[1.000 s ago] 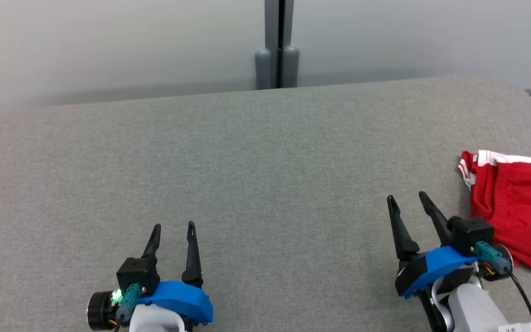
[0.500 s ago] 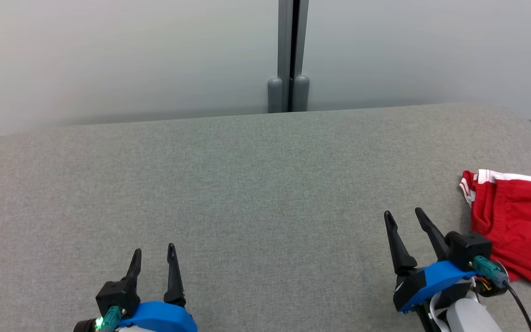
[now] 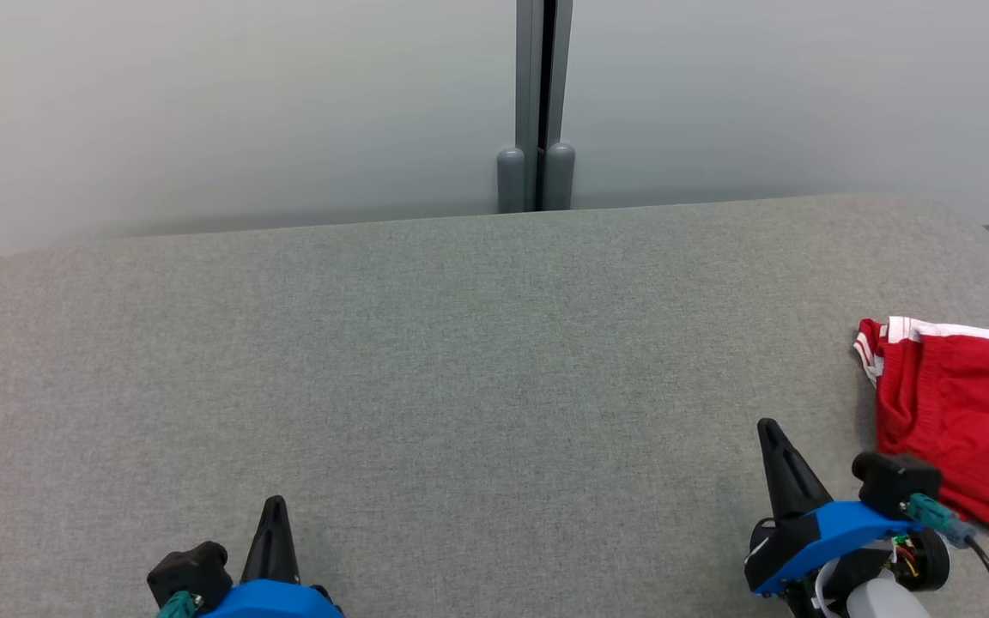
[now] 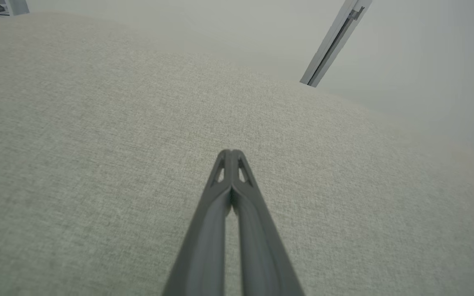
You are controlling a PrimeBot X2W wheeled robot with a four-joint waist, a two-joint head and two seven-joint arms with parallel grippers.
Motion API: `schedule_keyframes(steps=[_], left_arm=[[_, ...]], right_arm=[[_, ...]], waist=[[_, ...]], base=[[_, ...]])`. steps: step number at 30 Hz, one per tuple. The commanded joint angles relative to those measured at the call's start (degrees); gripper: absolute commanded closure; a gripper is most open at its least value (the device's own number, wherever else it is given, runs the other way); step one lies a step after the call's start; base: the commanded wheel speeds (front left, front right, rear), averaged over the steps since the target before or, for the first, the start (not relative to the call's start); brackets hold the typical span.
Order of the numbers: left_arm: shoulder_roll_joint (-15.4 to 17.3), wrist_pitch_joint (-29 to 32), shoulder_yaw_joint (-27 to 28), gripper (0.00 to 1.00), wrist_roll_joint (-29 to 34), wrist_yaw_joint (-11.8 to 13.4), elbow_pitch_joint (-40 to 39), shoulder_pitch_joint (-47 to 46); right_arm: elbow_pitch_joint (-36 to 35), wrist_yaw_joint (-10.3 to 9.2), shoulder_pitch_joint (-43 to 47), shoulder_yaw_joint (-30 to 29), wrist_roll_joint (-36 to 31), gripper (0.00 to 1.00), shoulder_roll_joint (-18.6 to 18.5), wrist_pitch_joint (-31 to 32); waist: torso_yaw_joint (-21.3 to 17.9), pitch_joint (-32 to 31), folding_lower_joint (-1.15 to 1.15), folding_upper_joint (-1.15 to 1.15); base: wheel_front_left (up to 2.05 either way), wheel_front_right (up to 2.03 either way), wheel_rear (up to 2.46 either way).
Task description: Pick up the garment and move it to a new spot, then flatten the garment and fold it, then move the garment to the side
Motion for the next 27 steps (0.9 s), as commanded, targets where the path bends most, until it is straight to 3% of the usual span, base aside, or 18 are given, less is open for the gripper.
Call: schedule_keyframes(steps=[1, 27], left_arm=[[-0.02, 0.51, 0.68, 1.00, -2.16, -0.54, -1.36, -1.38], [-0.03, 6.64, 6.00, 1.00, -23.49, -4.20, -5.14, -2.60]], right_arm=[[-1.69, 0.00, -0.31, -0.44, 2.62, 1.00, -0.17, 0.52], [-7.83, 0.00, 2.10, -3.08, 26.67, 1.00, -0.24, 6.42]], waist=[[0.04, -0.01, 0.00, 0.00], [0.52, -0.38, 0.00, 0.00]], base=[[0.00, 0.00, 0.00], [0.00, 0.00, 0.00]])
